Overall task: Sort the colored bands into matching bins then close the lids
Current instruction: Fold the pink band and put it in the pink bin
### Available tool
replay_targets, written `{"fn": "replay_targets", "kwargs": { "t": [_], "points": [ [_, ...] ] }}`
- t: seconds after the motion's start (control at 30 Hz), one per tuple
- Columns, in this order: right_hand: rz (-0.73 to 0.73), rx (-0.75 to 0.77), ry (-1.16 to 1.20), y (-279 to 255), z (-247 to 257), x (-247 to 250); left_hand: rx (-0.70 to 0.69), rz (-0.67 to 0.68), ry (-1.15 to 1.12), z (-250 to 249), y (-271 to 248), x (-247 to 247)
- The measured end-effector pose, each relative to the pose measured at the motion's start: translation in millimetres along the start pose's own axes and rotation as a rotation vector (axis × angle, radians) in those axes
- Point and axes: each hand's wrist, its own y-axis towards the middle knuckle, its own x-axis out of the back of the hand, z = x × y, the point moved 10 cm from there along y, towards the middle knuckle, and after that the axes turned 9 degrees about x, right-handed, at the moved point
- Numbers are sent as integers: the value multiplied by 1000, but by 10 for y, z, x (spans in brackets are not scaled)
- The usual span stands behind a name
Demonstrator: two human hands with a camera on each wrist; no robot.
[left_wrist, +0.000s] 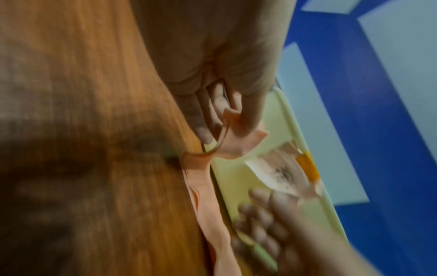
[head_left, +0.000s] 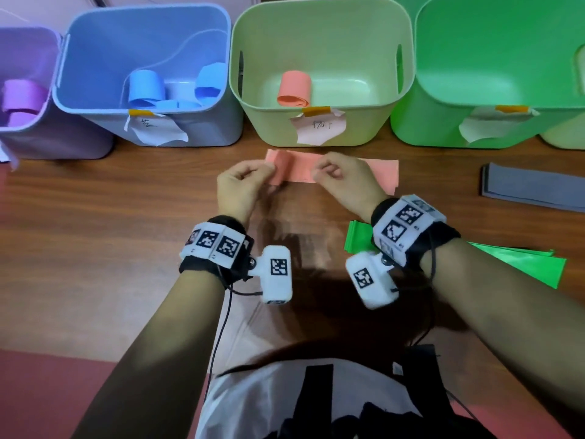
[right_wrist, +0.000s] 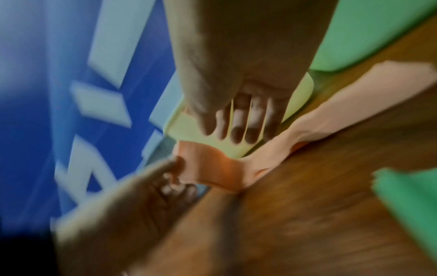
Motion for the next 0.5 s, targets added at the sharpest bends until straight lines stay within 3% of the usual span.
{"fn": "replay_targets", "kwargs": {
  "t": [0.07, 0.17, 0.33, 0.5],
  "points": [
    [7, -99, 278, 23, 99, -122, -70, 107, 65, -108, -145, -189],
    [-4, -172, 423, 36, 156, -195, -129, 174, 118, -197, -255, -320],
    [-61, -194, 379, -5, 95, -177, -104, 210, 235, -146, -271, -314],
    [-88, -150, 262, -79, 215, -131, 64, 198, 117, 24, -257, -221]
  ]
}}
